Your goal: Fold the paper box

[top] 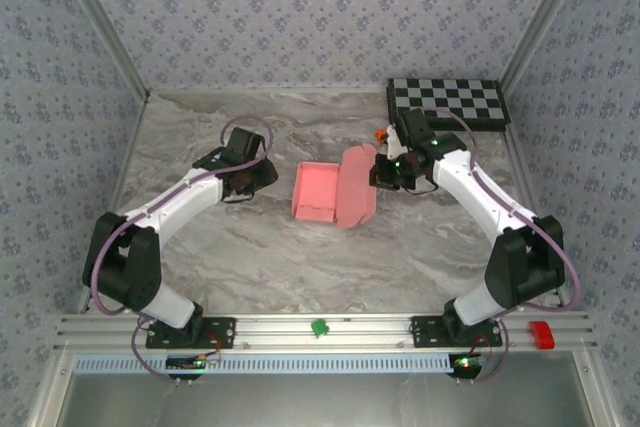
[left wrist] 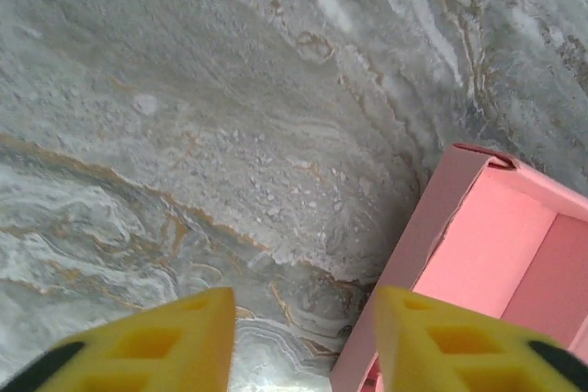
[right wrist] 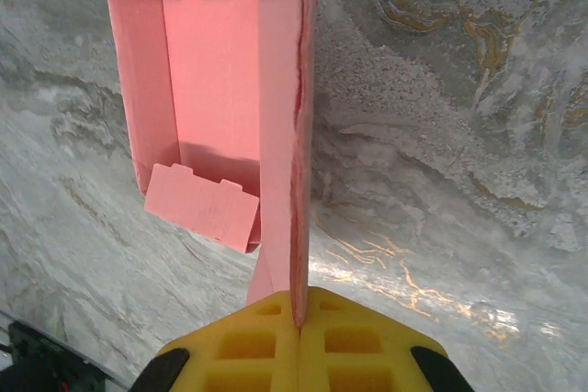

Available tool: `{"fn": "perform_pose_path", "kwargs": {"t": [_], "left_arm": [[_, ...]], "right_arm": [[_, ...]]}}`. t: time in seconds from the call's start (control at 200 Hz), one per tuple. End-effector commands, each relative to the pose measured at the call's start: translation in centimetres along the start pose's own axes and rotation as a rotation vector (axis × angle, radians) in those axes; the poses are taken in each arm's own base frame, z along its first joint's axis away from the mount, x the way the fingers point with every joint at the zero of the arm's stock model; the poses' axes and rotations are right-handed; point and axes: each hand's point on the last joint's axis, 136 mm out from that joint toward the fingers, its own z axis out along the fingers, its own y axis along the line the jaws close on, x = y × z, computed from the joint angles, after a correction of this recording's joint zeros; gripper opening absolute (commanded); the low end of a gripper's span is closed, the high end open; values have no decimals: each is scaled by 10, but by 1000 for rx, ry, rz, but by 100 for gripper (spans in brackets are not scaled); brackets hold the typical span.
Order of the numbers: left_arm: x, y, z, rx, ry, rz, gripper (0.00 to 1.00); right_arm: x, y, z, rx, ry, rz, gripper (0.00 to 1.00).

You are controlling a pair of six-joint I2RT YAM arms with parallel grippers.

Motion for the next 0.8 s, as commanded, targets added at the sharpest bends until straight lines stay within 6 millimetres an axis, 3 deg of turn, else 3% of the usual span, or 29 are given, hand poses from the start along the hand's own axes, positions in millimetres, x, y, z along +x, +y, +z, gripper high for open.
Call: {"fn": "perform_pose_path", "kwargs": {"t": [0.0, 0.25, 0.495, 0.795], "left_arm": [[19, 2, 14, 13, 90, 106, 27], [54, 6, 39, 26, 222, 102, 5], [85, -12, 47, 119, 292, 111, 1], [107, -25, 52, 134, 340, 120, 0]], "right_arm": [[7, -6, -4, 44, 76, -69, 3], [-10, -16, -2, 141, 98, -185, 1], [-24, -10, 6, 186, 128, -324, 2], [-40, -5, 17, 301, 181, -444, 5]]}}
